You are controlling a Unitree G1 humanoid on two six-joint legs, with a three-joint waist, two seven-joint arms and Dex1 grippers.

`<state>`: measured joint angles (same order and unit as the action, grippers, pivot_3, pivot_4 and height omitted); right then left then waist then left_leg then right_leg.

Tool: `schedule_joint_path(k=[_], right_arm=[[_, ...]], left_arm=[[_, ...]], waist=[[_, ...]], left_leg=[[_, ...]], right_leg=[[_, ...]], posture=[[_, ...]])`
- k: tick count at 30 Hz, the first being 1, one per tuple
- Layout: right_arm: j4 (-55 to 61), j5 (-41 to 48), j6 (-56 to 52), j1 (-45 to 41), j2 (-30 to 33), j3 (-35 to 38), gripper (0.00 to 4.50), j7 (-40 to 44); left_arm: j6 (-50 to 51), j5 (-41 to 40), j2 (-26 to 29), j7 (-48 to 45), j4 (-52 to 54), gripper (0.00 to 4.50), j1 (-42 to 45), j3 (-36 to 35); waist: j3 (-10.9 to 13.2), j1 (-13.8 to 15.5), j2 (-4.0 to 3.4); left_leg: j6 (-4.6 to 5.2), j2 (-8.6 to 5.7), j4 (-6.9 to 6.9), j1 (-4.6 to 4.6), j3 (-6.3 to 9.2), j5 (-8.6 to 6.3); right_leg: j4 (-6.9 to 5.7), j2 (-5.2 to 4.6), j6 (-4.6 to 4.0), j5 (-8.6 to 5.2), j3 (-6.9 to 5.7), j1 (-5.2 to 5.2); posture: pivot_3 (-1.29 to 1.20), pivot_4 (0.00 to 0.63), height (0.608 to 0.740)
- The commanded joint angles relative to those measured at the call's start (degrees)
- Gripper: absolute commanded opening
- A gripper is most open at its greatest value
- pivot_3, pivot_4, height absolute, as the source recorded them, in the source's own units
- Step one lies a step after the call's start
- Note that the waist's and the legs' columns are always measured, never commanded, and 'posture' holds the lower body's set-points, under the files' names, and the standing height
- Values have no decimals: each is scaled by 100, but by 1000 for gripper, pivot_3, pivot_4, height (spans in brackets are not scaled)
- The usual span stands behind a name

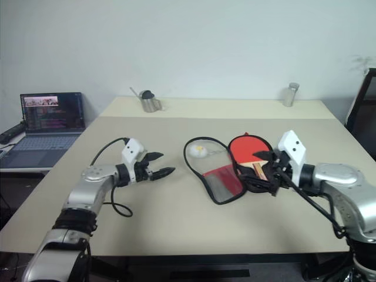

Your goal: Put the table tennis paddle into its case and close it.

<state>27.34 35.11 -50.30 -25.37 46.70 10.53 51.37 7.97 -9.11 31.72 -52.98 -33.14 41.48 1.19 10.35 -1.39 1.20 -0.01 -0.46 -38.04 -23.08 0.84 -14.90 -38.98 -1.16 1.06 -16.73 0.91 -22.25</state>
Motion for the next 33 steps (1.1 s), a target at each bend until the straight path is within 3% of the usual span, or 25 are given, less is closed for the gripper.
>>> schedule_joint_path(k=[1,14,19,24,33], right_arm=[[56,143,179,-86,175,169,4453,119],[-55,15,569,1,241,111,4453,-76],[-21,56,574,97,352,235,4453,-89],[-137,83,494,111,548,509,4453,-190],[-376,10,459,-9,789,600,4453,-425]], left_arm=[[-325,297,-139,219,-587,4226,360,117],[-1039,678,-1226,500,-2453,4226,1383,240],[-1033,456,-1598,221,-2450,4226,1844,123],[-287,-131,-1926,-502,-1737,4226,2339,-55],[-598,6,-2594,-28,-2415,4226,2805,-64]], waist=[[1,-1,1],[6,27,11],[7,49,12],[8,78,14],[8,81,13]], left_leg=[[0,0,0,0,0,0],[0,-2,-3,-6,0,0],[0,-2,-4,-9,1,0],[-1,-5,-8,-19,3,0],[0,-4,-7,-13,0,1]], right_leg=[[0,0,0,0,0,0],[-1,-1,0,0,-2,-3],[-1,-1,0,0,-2,-5],[0,-1,0,0,-4,-8],[-2,2,0,0,0,-7]], posture=[[0,150,740],[0,150,740],[0,150,740],[0,150,740],[0,150,740]])
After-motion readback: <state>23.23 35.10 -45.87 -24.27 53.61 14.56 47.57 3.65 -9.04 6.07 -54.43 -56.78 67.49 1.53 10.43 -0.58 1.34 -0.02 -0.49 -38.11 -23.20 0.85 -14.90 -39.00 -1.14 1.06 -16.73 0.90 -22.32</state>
